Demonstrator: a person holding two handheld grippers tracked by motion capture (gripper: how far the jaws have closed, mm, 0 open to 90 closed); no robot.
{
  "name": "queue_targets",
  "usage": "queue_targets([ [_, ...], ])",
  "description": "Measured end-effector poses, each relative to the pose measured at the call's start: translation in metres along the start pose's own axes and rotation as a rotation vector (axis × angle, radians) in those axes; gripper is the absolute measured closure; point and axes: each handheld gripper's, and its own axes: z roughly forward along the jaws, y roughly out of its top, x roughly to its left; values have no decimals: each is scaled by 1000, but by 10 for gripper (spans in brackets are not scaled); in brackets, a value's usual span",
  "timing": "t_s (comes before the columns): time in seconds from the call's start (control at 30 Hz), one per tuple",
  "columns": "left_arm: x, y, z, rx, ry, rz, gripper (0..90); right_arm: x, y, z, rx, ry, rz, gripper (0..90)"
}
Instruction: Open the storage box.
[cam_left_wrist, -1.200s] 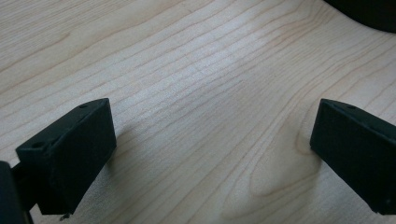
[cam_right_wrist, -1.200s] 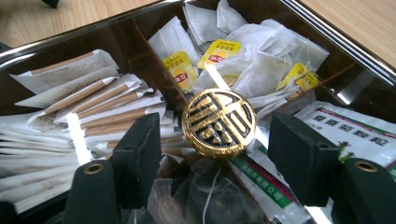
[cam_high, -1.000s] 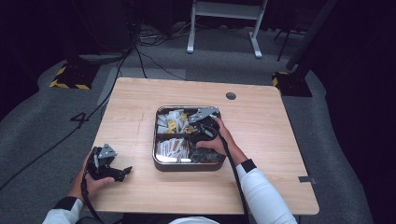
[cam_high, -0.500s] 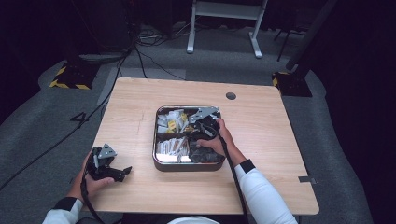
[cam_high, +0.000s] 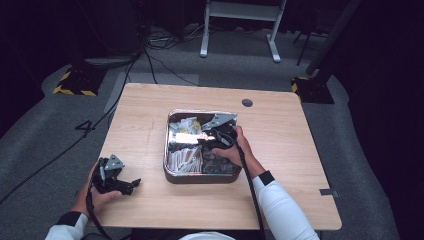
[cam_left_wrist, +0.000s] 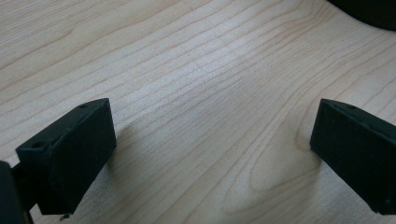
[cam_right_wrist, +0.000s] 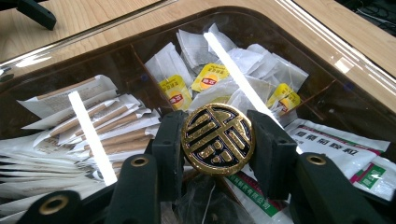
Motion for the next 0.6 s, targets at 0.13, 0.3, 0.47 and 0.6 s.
queue_targets([
  [0.13, 0, 0, 0, 0, 0, 0, 5, 0, 2, -4, -7, -1, 0, 588],
  [0.3, 0, 0, 0, 0, 1, -1, 5, -1, 5, -11, -26, -1, 1, 589],
  [0.47, 0, 0, 0, 1, -1, -2, 5, -3, 8, -18, -43, -10, -1, 589],
  [0.6, 0, 0, 0, 0, 1, 0, 5, -6, 9, -24, -55, -24, 3, 589],
])
